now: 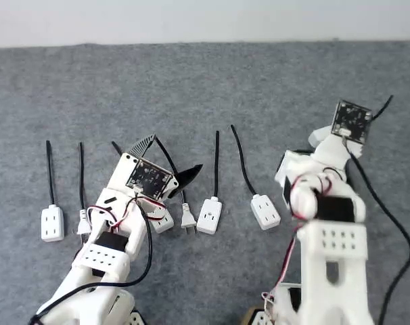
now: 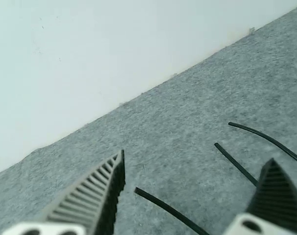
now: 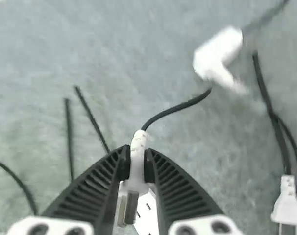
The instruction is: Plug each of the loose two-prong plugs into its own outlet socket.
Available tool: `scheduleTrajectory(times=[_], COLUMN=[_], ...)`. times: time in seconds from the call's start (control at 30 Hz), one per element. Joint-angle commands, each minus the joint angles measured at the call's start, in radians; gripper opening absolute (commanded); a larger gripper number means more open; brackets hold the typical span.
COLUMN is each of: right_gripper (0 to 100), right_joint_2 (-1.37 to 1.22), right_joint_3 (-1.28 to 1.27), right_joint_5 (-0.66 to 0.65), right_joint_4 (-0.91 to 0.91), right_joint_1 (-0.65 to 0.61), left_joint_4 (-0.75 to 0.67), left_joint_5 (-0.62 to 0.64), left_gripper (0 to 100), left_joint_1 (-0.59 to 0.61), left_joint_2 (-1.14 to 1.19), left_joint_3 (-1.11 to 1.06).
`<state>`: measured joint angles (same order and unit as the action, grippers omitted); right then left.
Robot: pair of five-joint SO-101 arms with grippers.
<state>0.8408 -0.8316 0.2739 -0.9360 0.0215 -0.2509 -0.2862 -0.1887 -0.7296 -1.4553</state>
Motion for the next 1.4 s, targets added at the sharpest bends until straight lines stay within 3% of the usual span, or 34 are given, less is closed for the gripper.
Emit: scheduleTrajectory(times=[0.0,0.23,0.4,0.6,0.77,1.1,1.37], right_gripper=[0.7,0.7,0.8,0.9,2.0,38.4,42.0], right_joint_2=[0.165,0.246,0.208,0.070,-0.105,-0.346,-0.380], right_joint_3=[0.032,0.018,-0.052,-0.201,-0.221,-0.178,-0.147], right_joint_5=[-0.060,-0.101,-0.101,-0.092,0.066,0.315,0.454], right_joint_4=[-0.024,-0.031,-0.012,0.166,0.274,0.418,0.483], right_joint_1=[-0.036,-0.156,-0.090,-0.070,-0.074,-0.266,-0.328], left_joint_4=[0.043,0.075,0.075,0.074,0.074,0.074,0.074], left_joint_5=[-0.005,-0.005,-0.006,-0.006,-0.008,-0.006,-0.006], left_gripper=[41,41,41,41,41,41,41], left_joint_1=[-0.041,-0.052,-0.051,-0.051,-0.040,-0.018,-0.018], left_joint_2=[-0.008,-0.008,-0.008,-0.008,-0.008,-0.006,-0.008], left_joint_3=[0.021,0.031,0.031,0.031,0.033,0.050,0.051])
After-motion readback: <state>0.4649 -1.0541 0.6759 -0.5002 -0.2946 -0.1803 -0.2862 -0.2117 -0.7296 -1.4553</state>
